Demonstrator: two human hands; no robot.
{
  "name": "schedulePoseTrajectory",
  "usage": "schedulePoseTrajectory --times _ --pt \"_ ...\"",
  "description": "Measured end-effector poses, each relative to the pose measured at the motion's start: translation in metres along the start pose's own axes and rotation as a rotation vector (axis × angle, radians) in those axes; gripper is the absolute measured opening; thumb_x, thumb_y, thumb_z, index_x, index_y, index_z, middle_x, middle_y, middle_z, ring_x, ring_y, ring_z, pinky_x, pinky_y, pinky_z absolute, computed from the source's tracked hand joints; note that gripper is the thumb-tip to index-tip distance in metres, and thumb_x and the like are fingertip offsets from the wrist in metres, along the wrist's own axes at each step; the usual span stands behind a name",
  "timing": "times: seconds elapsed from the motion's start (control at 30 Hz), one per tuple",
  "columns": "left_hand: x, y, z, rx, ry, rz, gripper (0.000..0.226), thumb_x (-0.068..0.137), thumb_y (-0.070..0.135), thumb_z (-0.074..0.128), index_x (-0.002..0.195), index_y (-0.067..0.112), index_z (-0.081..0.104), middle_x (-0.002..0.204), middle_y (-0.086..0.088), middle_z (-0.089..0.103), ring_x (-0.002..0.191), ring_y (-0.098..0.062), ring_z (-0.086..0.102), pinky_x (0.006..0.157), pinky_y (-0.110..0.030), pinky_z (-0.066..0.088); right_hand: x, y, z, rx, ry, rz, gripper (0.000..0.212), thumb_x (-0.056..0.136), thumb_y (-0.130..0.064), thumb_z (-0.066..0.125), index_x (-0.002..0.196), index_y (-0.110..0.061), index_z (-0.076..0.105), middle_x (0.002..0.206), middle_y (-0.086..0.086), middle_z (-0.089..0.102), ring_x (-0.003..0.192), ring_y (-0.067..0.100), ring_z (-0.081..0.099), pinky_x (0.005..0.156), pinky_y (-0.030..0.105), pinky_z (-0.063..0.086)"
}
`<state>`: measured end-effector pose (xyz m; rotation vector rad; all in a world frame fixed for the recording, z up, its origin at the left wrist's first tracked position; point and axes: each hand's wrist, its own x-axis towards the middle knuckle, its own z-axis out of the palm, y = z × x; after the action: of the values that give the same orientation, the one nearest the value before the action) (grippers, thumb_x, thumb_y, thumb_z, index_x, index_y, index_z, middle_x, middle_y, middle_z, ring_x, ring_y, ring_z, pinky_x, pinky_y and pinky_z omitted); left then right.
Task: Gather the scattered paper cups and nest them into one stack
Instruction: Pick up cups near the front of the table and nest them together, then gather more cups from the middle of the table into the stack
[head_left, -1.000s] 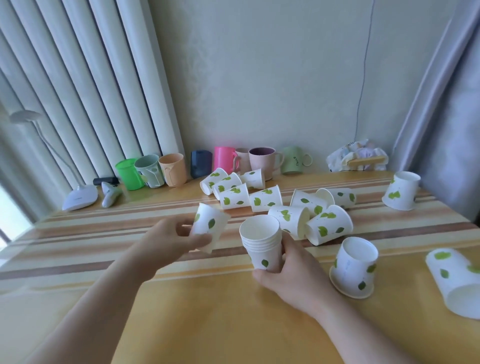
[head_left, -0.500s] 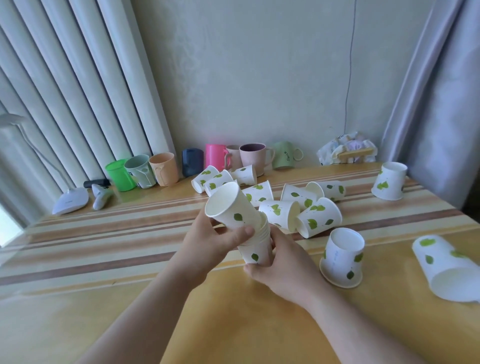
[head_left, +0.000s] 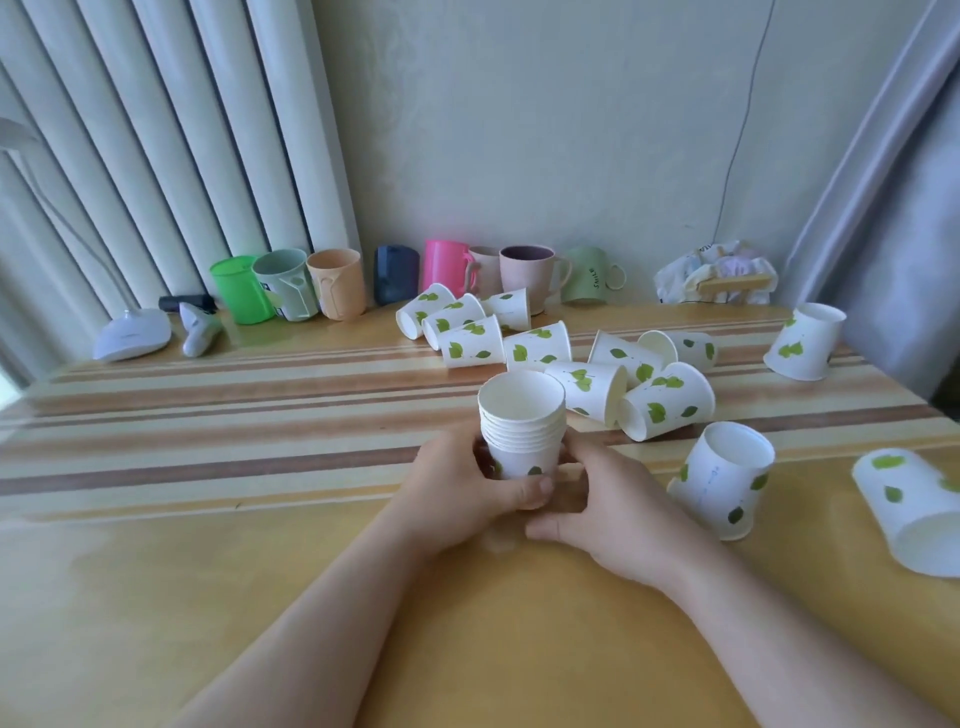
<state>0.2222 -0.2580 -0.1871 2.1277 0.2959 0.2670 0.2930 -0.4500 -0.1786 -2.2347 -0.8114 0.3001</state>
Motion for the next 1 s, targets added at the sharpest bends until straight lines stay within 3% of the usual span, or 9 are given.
schedulePoseTrajectory --times 0.1,0.23,0.3,0.43,0.5,0.63,0.77,0.87,1.0 --pt "0.002 -0.004 -0.001 -0.019 0.069 -0.018 0.042 0.072 0.049 0.095 0.103 0.040 0.069 0.097 0.016 0.077 0.089 0.000 0.069 0.075 -0.019 0.051 -0.009 -0.006 -0.016 -0.114 0.000 0.058 0.102 0.086 -0.045 0.085 0.164 -0.052 0.020 0.147 -0.029 0.051 0.114 0.004 0.065 0.096 0.031 0.056" --pt "0.001 -0.005 0.001 0.001 0.023 0.031 0.041 0.074 0.049 0.093 0.103 0.037 0.068 0.091 0.014 0.073 0.083 -0.006 0.065 0.073 -0.027 0.049 -0.024 -0.020 -0.064 -0.163 0.324 -0.094 0.050 0.092 -0.032 0.078 0.139 -0.039 0.064 0.114 -0.023 0.068 0.077 0.003 0.065 0.074 0.015 0.046" --pt "-0.001 -0.003 0.000 0.024 -0.012 0.060 0.038 0.075 0.047 0.093 0.103 0.038 0.068 0.090 0.016 0.072 0.083 -0.003 0.064 0.072 -0.024 0.048 -0.031 -0.019 -0.089 -0.393 0.446 -0.198 0.037 0.090 -0.036 0.077 0.126 -0.042 0.072 0.111 -0.020 0.065 0.100 0.008 0.059 0.085 0.019 0.037" --pt "-0.009 0.002 0.001 0.070 -0.095 0.116 0.034 0.078 0.045 0.093 0.092 0.044 0.062 0.078 0.042 0.065 0.074 0.013 0.059 0.064 -0.008 0.041 -0.042 0.015 -0.114 -0.756 -0.031 0.134 0.072 0.094 -0.056 0.066 0.157 -0.065 0.032 0.159 -0.023 0.029 0.148 0.021 0.027 0.117 0.043 0.036" --pt "-0.011 0.002 0.001 0.079 -0.093 0.135 0.034 0.078 0.047 0.092 0.091 0.044 0.061 0.077 0.046 0.062 0.074 0.014 0.058 0.062 -0.009 0.041 -0.051 0.035 -0.117 -0.592 -0.040 0.183 0.077 0.092 -0.041 0.075 0.156 -0.061 0.035 0.157 -0.021 0.036 0.145 0.016 0.038 0.109 0.035 0.041" --pt "-0.014 0.003 0.000 0.082 -0.084 0.161 0.035 0.078 0.048 0.092 0.094 0.045 0.062 0.081 0.034 0.068 0.077 0.015 0.059 0.065 -0.011 0.041 -0.066 0.048 -0.110 -0.248 0.393 0.221 0.054 0.081 -0.029 0.093 0.118 -0.034 0.054 0.117 -0.006 0.064 0.102 0.021 0.062 0.072 0.029 0.046" --pt "-0.017 0.003 -0.001 0.071 -0.076 0.165 0.036 0.077 0.049 0.092 0.099 0.042 0.064 0.089 0.018 0.071 0.081 0.006 0.062 0.072 -0.021 0.046 -0.072 0.058 -0.079 -0.046 0.400 0.308 0.051 0.079 -0.041 0.092 0.100 -0.033 0.046 0.107 -0.001 0.069 0.087 0.021 0.065 0.071 0.041 0.052" --pt "-0.019 0.004 -0.003 0.056 -0.080 0.166 0.038 0.076 0.048 0.092 0.104 0.040 0.068 0.098 0.014 0.076 0.093 -0.003 0.067 0.083 -0.028 0.055 -0.077 0.054 -0.074 -0.120 0.295 0.320 0.065 0.081 -0.044 0.091 0.129 -0.041 0.047 0.125 -0.013 0.063 0.114 0.018 0.063 0.087 0.038 0.052" --pt "-0.021 0.004 -0.003 0.040 -0.108 0.172 0.032 0.077 0.043 0.092 0.093 0.047 0.065 0.089 0.019 0.071 0.080 0.013 0.062 0.074 -0.018 0.046 -0.067 0.037 -0.084 -0.401 0.157 0.295 0.088 0.080 -0.039 0.086 0.157 -0.042 0.042 0.131 -0.012 0.059 0.134 0.022 0.051 0.101 0.037 0.048"
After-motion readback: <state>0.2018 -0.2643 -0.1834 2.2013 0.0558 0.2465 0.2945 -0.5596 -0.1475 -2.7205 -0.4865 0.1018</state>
